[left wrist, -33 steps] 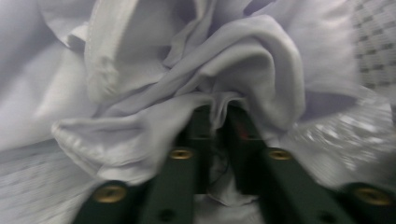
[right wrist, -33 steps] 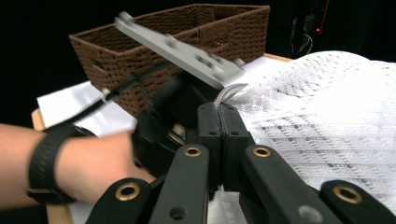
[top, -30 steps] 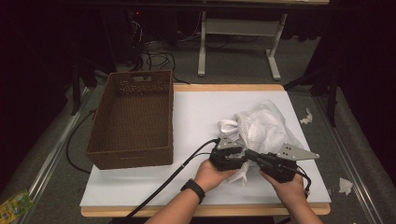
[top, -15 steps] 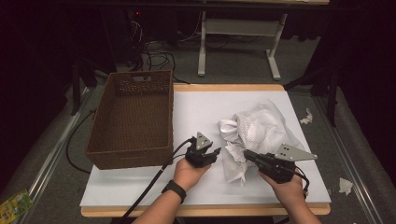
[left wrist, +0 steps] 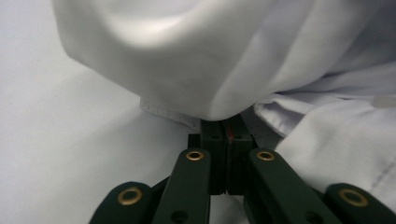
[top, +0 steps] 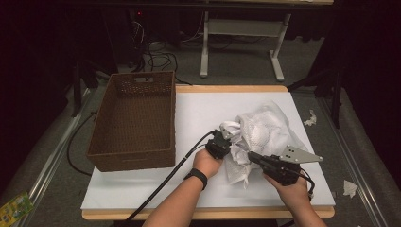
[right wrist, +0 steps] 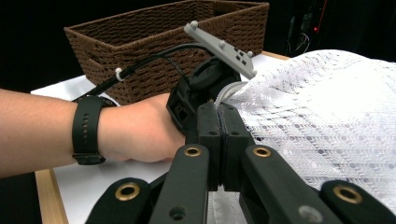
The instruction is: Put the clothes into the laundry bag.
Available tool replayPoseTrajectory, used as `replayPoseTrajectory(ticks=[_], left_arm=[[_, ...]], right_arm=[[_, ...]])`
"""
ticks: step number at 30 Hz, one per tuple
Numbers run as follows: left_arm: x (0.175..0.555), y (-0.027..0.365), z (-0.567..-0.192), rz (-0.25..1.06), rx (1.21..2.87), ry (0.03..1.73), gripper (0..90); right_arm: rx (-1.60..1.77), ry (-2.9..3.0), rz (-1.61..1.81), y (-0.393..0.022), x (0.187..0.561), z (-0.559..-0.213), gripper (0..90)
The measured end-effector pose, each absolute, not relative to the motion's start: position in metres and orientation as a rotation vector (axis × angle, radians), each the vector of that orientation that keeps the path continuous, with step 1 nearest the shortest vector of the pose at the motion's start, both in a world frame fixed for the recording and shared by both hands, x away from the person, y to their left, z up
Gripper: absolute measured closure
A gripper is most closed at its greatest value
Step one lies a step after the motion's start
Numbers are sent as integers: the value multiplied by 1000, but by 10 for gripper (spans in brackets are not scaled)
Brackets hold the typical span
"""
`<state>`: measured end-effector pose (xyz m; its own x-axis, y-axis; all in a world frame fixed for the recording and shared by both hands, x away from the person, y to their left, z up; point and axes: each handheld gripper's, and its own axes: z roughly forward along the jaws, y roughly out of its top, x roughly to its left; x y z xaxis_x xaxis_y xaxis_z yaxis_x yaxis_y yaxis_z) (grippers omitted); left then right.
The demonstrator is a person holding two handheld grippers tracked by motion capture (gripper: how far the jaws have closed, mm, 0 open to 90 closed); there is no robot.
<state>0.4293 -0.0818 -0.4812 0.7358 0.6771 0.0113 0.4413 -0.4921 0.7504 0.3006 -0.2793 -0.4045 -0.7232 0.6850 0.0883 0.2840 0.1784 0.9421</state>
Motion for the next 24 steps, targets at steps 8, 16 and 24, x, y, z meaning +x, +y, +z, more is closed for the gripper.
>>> replayPoseTrajectory(ticks=[8,16,24], left_arm=[[413,-49,-474,439,2076,910,900],[353,12,-464,484,2070,860,900],[301,42,-476,410,2158,790,900]], right_arm=[[925,2108,1529,-279,302,-407,900],[1028,2102,1452,-286,312,-417,900],[1055,2104,1403,-287,312,-421,900]])
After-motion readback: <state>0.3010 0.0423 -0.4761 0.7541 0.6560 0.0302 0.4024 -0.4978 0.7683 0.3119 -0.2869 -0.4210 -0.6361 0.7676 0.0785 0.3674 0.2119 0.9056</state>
